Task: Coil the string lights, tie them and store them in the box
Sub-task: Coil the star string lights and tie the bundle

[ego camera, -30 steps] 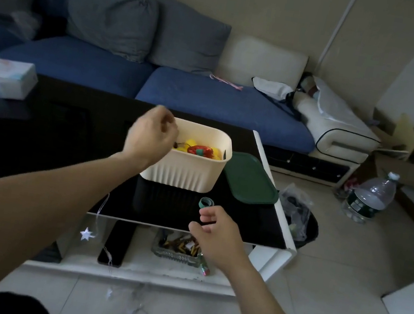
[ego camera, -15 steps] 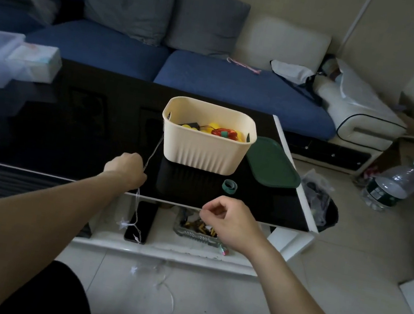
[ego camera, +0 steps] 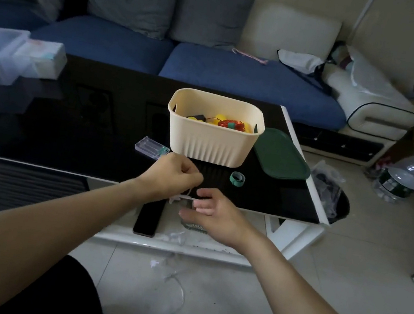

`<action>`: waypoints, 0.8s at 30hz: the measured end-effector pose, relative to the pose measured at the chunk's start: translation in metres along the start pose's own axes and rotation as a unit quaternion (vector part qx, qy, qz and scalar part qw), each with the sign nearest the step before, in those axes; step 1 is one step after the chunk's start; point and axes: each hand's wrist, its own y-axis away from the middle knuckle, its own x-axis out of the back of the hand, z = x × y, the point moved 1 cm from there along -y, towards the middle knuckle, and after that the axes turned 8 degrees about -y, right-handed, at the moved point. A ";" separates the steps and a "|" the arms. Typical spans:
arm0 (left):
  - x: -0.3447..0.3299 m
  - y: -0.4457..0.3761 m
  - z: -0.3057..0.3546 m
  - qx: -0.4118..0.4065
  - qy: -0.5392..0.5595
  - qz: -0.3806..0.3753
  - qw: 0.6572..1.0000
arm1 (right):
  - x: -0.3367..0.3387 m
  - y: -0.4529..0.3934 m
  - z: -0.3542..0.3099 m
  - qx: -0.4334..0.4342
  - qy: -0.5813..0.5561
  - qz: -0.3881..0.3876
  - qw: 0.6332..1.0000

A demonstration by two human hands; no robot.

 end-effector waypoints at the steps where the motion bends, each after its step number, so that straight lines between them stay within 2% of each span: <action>1: -0.004 0.003 0.001 -0.008 0.030 0.006 1.000 | -0.002 -0.001 0.000 -0.003 -0.012 0.005 1.000; 7: -0.014 0.005 0.001 -0.032 0.072 0.006 0.997 | 0.000 0.007 -0.005 0.010 -0.167 -0.008 0.986; 12: -0.013 0.004 -0.009 0.024 0.186 -0.050 0.981 | 0.032 0.019 -0.016 0.056 -0.326 0.078 0.940; 14: -0.009 0.005 -0.014 0.018 0.132 -0.087 0.987 | 0.052 0.023 -0.015 0.082 -0.387 0.106 0.912; 17: -0.003 0.007 -0.020 -0.010 -0.015 -0.129 0.992 | 0.076 0.029 -0.010 0.103 -0.513 0.161 0.837; 19: -0.004 0.008 -0.020 -0.006 -0.019 -0.144 0.989 | 0.084 0.033 -0.006 0.108 -0.555 0.198 0.801; 21: -0.007 0.011 -0.017 -0.006 0.008 -0.182 0.983 | 0.087 0.034 -0.001 0.111 -0.537 0.220 0.807; 24: -0.013 0.017 -0.014 0.006 0.039 -0.267 0.963 | 0.083 0.033 0.001 0.099 -0.476 0.223 0.845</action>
